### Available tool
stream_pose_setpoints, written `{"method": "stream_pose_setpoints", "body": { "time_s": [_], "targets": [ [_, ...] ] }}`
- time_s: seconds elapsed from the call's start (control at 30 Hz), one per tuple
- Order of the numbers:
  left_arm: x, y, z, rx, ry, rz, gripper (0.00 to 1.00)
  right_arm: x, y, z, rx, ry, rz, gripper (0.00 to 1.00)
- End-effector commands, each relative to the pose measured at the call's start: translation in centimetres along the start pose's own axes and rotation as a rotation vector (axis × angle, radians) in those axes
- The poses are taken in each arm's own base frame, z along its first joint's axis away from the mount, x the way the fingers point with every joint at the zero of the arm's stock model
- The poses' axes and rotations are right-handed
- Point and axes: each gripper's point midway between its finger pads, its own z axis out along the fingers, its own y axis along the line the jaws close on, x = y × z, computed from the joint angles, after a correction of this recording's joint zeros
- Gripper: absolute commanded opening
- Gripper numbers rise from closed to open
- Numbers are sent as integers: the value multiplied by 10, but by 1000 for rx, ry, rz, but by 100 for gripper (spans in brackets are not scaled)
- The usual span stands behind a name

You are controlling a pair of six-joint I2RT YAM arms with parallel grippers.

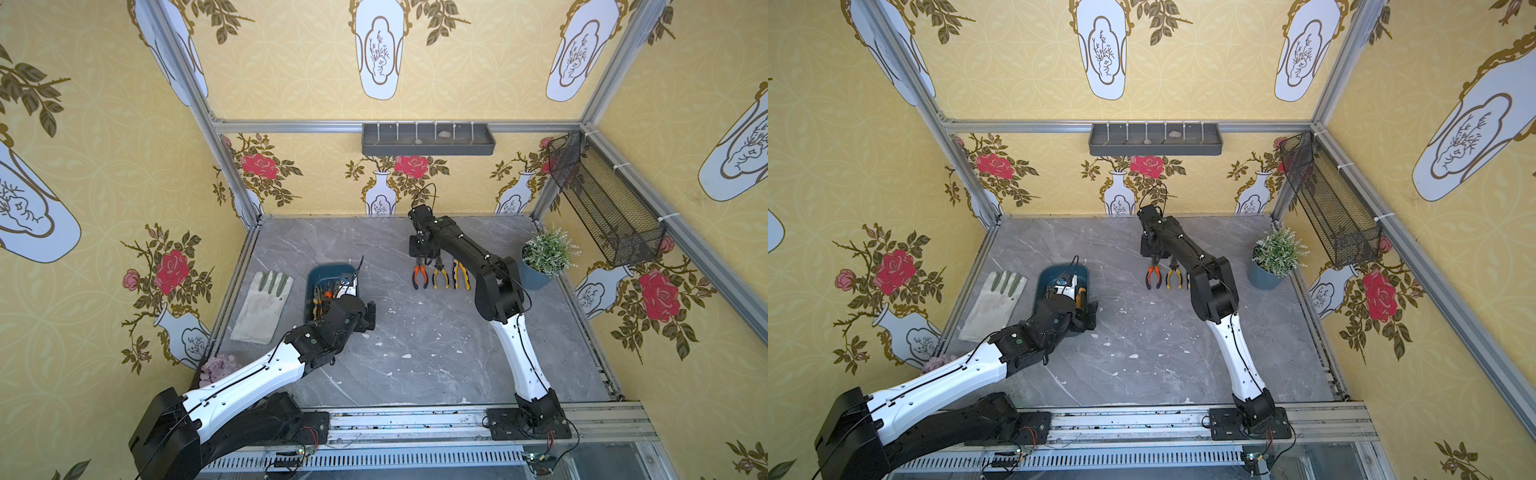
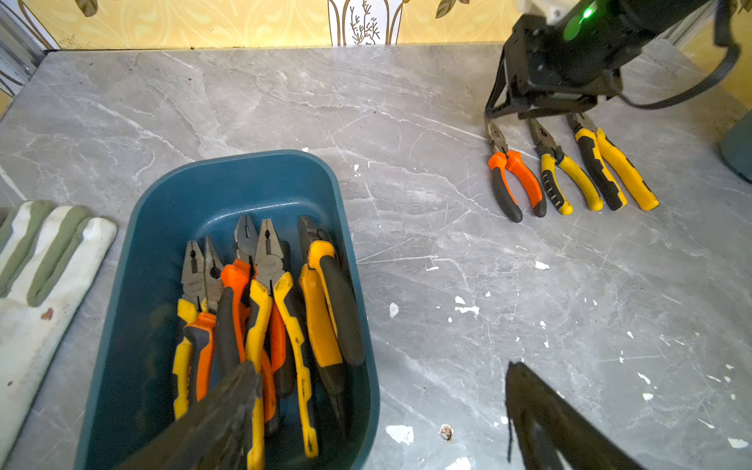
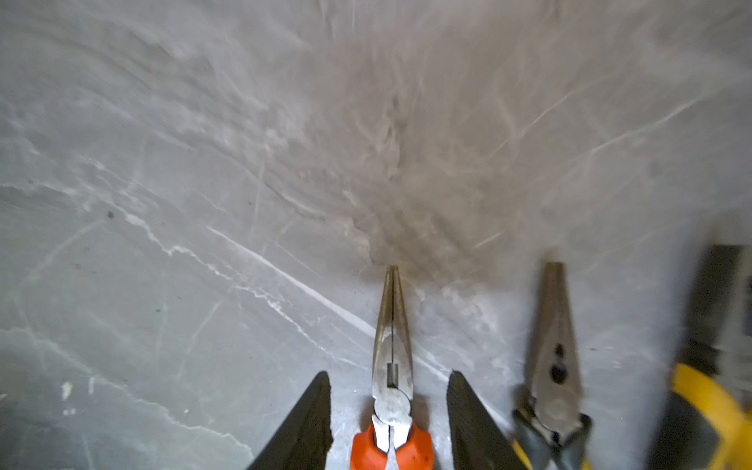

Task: Take the pliers out of the storage box
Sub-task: Place the pliers at the center of the board, then pick up the pliers from the storage box.

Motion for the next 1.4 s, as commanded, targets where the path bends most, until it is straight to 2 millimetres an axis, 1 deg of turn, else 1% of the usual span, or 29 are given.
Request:
{"method": "stream_pose_setpoints", "body": {
  "time_s": [0.0, 0.07, 0.1, 0.13, 0.2, 0.3, 0.4, 0.47, 0.57, 0.63, 0.7, 0.77, 0.83, 0.93, 1.03, 1.13, 1.17, 1.33, 1.37],
  "targets": [
    [-1, 20, 1, -82, 51, 5, 97, -20, 1, -71, 28, -145, -39, 50],
    [-3, 34, 6, -105, 120, -31, 96, -5, 4, -99, 11, -185, -57, 50],
    [3, 44, 11, -123, 183, -54, 92, 7, 7, -113, -4, -209, -72, 51],
    [5, 53, 16, -135, 232, -81, 89, 20, 10, -122, -15, -224, -81, 57],
    [18, 70, 28, -155, 357, -139, 80, 60, 16, -136, -51, -244, -110, 59],
    [25, 80, 42, -142, 415, -222, 71, 118, 21, -146, -85, -260, -132, 61],
    [29, 79, 56, -95, 444, -313, 68, 164, 15, -151, -66, -264, -131, 60],
    [28, 76, 64, -65, 435, -359, 68, 185, 12, -154, -54, -281, -137, 59],
    [26, 78, 70, -70, 426, -397, 66, 207, 3, -155, -21, -311, -126, 58],
    [29, 83, 71, -97, 435, -397, 63, 215, -4, -152, -3, -324, -101, 56],
    [35, 87, 72, -119, 454, -394, 60, 215, -7, -155, 13, -341, -89, 55],
    [46, 90, 72, -141, 485, -388, 58, 214, -9, -155, 21, -355, -82, 55],
    [60, 92, 72, -153, 518, -384, 53, 214, -11, -153, 29, -352, -76, 55],
    [81, 95, 72, -166, 544, -392, 53, 215, -10, -150, 42, -345, -84, 55],
    [93, 97, 72, -171, 549, -398, 52, 214, -10, -148, 52, -341, -84, 55],
    [98, 99, 72, -184, 555, -394, 47, 215, -9, -147, 53, -338, -86, 55],
    [98, 100, 73, -187, 554, -393, 47, 214, -8, -147, 53, -340, -87, 55],
    [94, 104, 76, -209, 538, -371, 46, 214, -8, -146, 61, -337, -93, 55],
    [91, 105, 76, -211, 531, -368, 43, 214, -8, -146, 60, -337, -93, 55]
  ]
}}
